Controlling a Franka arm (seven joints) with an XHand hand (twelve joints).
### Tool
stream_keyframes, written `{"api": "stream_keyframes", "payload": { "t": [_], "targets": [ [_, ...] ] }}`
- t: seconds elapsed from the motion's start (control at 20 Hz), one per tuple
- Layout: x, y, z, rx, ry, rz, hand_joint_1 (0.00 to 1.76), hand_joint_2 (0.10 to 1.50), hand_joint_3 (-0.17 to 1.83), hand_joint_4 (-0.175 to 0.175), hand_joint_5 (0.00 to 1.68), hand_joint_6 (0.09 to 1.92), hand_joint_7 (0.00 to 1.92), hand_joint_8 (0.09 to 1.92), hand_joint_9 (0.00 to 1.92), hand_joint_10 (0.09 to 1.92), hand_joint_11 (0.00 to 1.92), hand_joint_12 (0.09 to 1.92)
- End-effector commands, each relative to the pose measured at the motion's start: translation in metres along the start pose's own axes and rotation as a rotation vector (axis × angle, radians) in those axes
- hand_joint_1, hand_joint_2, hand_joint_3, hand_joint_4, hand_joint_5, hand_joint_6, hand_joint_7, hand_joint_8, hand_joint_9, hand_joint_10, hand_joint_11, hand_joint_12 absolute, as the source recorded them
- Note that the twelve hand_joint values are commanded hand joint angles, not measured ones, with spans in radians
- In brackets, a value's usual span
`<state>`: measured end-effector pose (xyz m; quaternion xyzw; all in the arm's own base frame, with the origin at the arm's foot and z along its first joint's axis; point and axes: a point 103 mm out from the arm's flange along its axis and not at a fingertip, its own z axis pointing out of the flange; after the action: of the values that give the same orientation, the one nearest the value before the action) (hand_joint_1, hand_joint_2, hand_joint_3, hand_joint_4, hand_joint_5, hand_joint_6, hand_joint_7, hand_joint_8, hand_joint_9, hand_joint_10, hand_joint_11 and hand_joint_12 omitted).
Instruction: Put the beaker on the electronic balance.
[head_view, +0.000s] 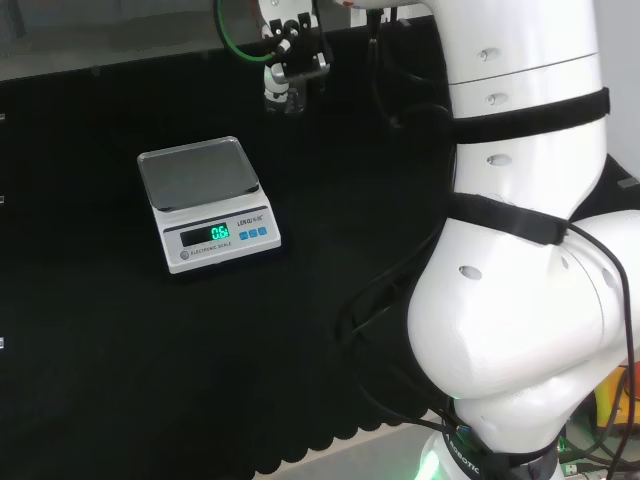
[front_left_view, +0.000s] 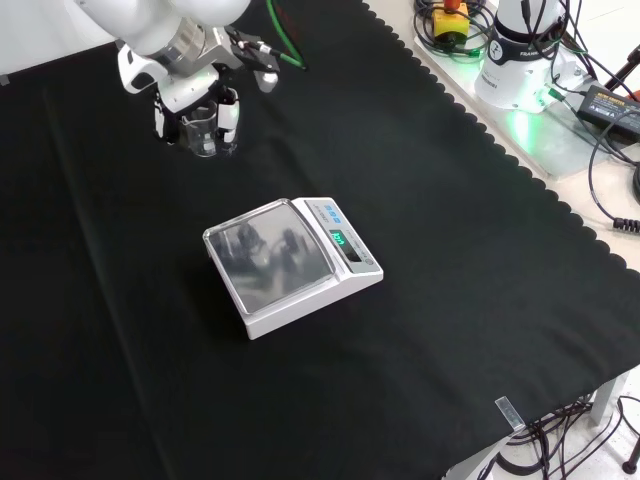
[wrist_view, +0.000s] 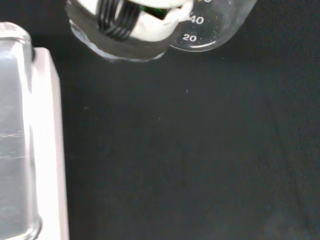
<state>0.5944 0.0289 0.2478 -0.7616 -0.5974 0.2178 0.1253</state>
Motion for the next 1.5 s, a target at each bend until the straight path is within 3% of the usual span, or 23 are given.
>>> {"api": "stream_keyframes", "payload": {
  "t": [0.05,0.55,0.8,1.0,1.5],
  "targets": [
    [0.022,-0.018,-0.011,0.021,-0.014,0.005,1.15,1.12,0.0,-0.175,0.95,1.04,1.07,0.83,1.28,0.49,1.51,0.53],
    [0.059,-0.027,-0.018,-0.013,-0.005,-0.068,1.15,1.12,0.0,-0.175,0.95,1.04,1.07,0.83,1.29,0.47,1.51,0.53],
    [0.079,-0.021,-0.014,-0.004,-0.009,-0.142,1.15,1.12,0.0,-0.175,0.95,1.04,1.07,0.83,1.29,0.47,1.52,0.53],
    [0.112,-0.019,-0.009,-0.012,-0.004,-0.191,1.15,1.12,0.0,-0.175,0.95,1.04,1.07,0.82,1.3,0.46,1.53,0.53],
    [0.157,-0.008,0.014,0.008,-0.006,-0.24,1.15,1.13,0.0,-0.175,0.94,1.05,1.08,0.81,1.33,0.4,1.55,0.52]
  ]
}}
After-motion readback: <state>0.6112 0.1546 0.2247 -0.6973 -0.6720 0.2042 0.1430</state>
